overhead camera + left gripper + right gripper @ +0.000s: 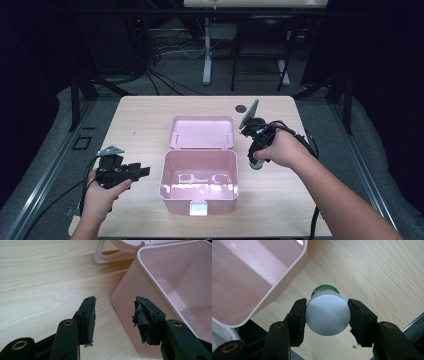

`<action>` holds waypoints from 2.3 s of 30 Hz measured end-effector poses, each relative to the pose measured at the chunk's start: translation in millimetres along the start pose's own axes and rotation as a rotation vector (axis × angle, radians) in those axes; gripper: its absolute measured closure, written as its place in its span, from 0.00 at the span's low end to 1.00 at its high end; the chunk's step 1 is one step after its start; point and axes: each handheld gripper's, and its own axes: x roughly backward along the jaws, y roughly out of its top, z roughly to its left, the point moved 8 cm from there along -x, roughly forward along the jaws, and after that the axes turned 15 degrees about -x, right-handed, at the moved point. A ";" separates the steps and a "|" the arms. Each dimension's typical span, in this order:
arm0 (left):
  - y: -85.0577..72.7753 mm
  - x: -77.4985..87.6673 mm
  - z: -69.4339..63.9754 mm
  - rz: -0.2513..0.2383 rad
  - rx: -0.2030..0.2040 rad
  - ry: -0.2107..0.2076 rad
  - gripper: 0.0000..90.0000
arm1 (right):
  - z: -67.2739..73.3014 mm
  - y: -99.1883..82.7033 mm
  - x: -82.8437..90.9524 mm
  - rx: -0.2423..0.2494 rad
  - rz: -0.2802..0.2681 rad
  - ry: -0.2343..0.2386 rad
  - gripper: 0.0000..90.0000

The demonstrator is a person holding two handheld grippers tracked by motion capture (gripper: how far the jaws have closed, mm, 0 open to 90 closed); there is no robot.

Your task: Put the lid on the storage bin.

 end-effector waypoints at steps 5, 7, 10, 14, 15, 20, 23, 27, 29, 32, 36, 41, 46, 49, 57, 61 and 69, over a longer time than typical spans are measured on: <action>0.1 0.2 0.0 -0.001 0.000 0.000 0.57 | 4.6 1.4 5.4 0.017 0.000 -0.003 0.56; -0.1 0.1 0.1 0.000 0.000 0.000 0.57 | 7.3 1.3 8.2 0.028 0.013 -0.009 0.56; -0.2 0.0 0.3 0.000 0.001 0.000 0.57 | 11.7 2.7 10.3 0.047 0.012 -0.008 0.56; -0.2 0.0 0.7 -0.001 0.000 -0.001 0.57 | 17.1 5.6 12.5 0.071 -0.002 -0.013 0.56; -0.4 -0.1 0.5 0.001 0.001 -0.001 0.57 | 17.8 6.2 13.6 0.082 0.000 -0.021 0.56; -0.5 -0.8 0.5 0.001 -0.001 -0.002 0.57 | 26.6 7.9 17.6 0.108 0.001 -0.012 0.56; -0.6 -0.8 0.7 0.001 0.000 -0.002 0.57 | 32.1 10.1 20.4 0.123 -0.008 -0.008 0.56; -0.5 -0.9 0.4 0.001 0.000 -0.004 0.57 | 39.6 13.9 22.9 0.148 -0.021 -0.002 0.56; -0.5 -0.9 0.6 0.000 0.000 -0.003 0.57 | 43.2 15.4 23.8 0.158 -0.022 -0.001 0.56; -0.6 -0.8 1.0 0.000 0.001 -0.003 0.57 | 48.3 16.6 24.0 0.174 -0.012 -0.001 0.56; -0.5 -0.3 1.3 -0.002 0.003 -0.002 0.57 | 54.0 18.4 23.4 0.185 -0.007 0.006 0.56; -0.6 -0.2 1.5 -0.002 0.004 -0.003 0.57 | 62.5 21.0 22.4 0.226 -0.012 0.010 0.56; -0.9 0.1 2.3 -0.002 0.008 -0.004 0.57 | 69.6 22.4 21.1 0.280 -0.013 0.005 0.56; -0.9 0.3 3.1 -0.004 0.008 -0.001 0.57 | 73.3 22.6 19.9 0.311 -0.013 0.008 0.56; -1.2 -0.4 2.7 -0.001 0.008 -0.004 0.57 | 81.7 23.0 16.6 0.397 -0.009 0.000 0.56; -1.4 -0.4 3.4 -0.002 0.010 -0.002 0.57 | 85.0 22.9 15.1 0.439 -0.004 0.003 0.56; -1.8 -1.2 3.4 -0.001 0.009 -0.001 0.57 | 93.7 21.4 9.5 0.558 0.000 0.034 0.56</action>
